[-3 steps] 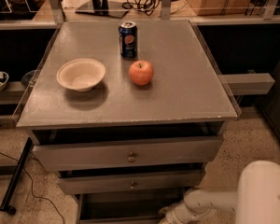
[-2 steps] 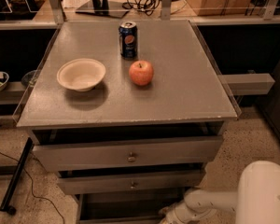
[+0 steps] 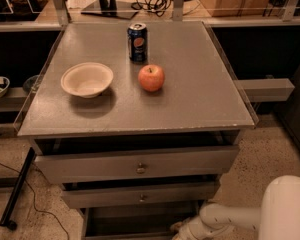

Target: Open bottom drawer

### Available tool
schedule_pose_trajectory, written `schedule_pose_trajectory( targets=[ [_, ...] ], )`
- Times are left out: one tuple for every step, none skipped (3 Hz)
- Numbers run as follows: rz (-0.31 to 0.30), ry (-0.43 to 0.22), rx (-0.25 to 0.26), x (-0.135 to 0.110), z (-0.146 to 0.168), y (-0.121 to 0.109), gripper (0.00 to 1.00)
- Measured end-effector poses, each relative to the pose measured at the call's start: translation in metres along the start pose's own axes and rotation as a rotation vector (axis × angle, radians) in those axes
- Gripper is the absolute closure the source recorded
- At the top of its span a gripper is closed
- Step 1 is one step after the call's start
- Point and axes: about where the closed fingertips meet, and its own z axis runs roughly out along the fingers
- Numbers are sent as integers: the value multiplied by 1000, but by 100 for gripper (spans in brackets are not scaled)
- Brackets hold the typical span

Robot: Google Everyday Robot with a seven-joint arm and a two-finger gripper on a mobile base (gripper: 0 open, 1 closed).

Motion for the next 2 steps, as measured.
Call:
schedule_pose_trajectory(
  targets=[
    [4, -4, -3, 0, 0, -1, 100],
    [18, -8, -3, 4, -2, 3, 100]
  ],
)
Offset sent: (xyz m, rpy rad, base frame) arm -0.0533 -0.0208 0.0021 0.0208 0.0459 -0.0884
